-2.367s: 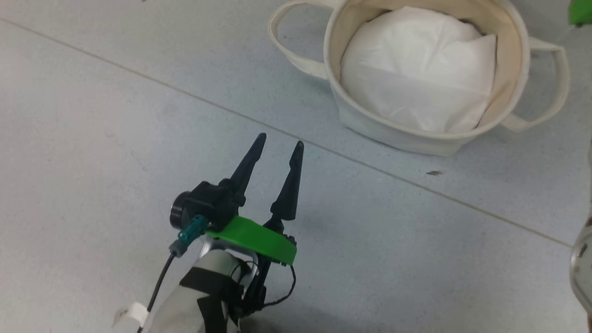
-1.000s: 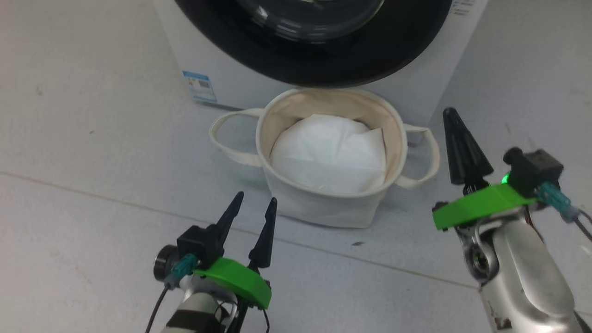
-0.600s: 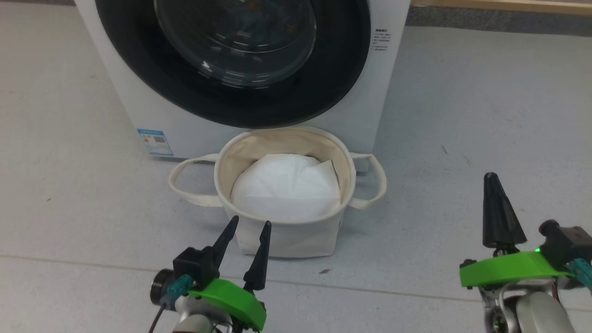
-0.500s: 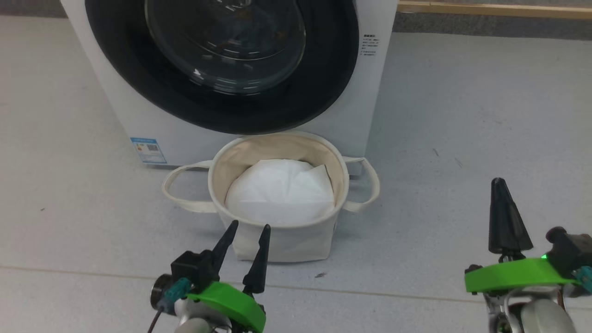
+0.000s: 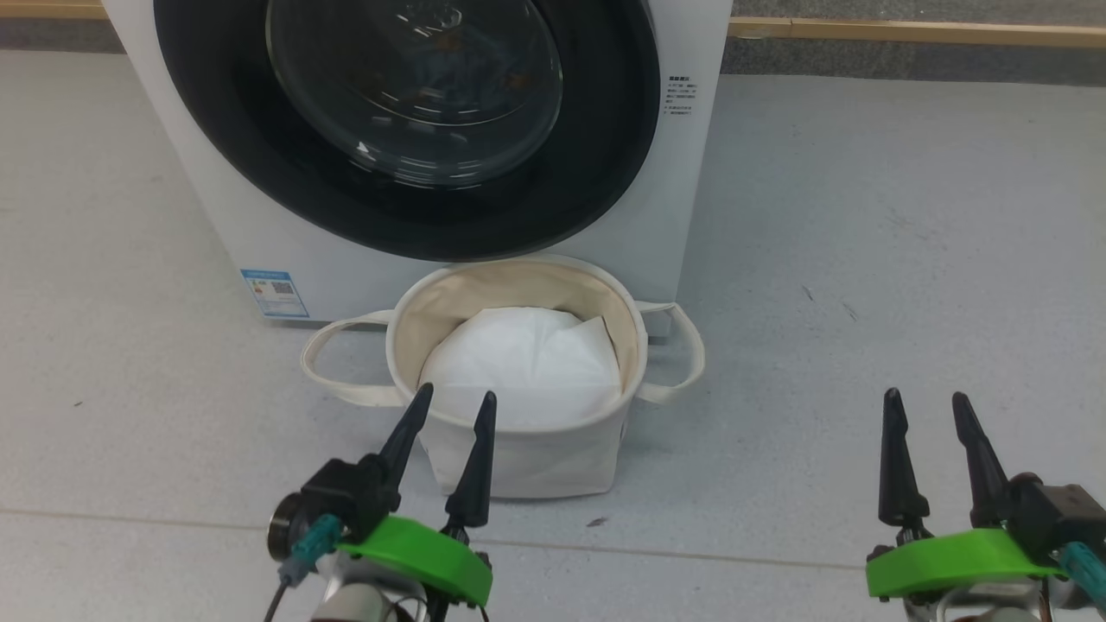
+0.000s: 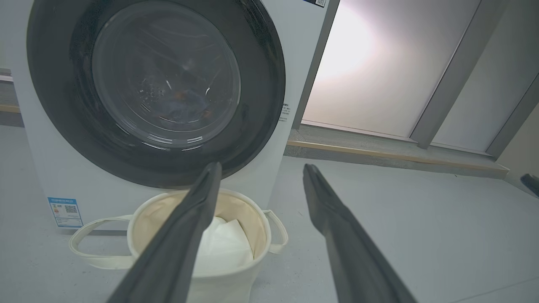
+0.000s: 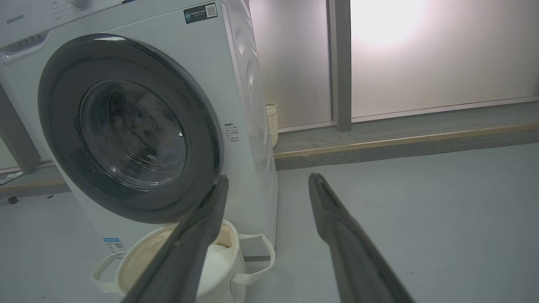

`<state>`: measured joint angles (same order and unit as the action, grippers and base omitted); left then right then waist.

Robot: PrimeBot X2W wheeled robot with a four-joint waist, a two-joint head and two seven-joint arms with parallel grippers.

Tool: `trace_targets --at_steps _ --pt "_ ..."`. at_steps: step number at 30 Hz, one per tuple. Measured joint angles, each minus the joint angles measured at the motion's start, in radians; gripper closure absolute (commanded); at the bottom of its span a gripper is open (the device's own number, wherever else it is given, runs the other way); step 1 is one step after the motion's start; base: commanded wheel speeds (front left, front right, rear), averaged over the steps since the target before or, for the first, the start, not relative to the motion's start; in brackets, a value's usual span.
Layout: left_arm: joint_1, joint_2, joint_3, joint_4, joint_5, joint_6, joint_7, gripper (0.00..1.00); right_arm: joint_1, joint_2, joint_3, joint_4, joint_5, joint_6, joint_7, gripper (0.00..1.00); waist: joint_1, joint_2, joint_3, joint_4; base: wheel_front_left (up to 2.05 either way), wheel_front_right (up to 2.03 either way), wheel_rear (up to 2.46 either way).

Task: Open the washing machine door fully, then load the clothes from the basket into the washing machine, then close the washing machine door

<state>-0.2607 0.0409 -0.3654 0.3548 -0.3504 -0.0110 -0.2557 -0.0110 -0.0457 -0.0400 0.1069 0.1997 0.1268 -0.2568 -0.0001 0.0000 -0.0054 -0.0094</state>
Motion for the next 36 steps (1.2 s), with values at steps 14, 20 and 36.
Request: trace_targets --at_steps 14,20,36 --pt "0.028 0.0 0.064 0.072 -0.019 0.084 0.0 0.0 0.0 0.0 0.067 0.003 0.022 0.0 0.0 0.0 0.0 0.0 -0.007 0.027 0.0 0.0 0.0" --pt "0.028 0.0 0.083 0.07 -0.012 0.112 0.0 0.0 0.0 -0.008 0.091 0.008 0.039 0.0 0.0 0.0 0.0 0.0 -0.005 0.038 0.0 0.0 0.0" --pt "0.026 0.0 0.055 0.181 -0.004 0.1 0.0 0.0 0.0 -0.014 0.078 0.019 0.03 0.0 0.0 0.0 0.0 0.0 -0.013 0.054 0.0 0.0 0.0"
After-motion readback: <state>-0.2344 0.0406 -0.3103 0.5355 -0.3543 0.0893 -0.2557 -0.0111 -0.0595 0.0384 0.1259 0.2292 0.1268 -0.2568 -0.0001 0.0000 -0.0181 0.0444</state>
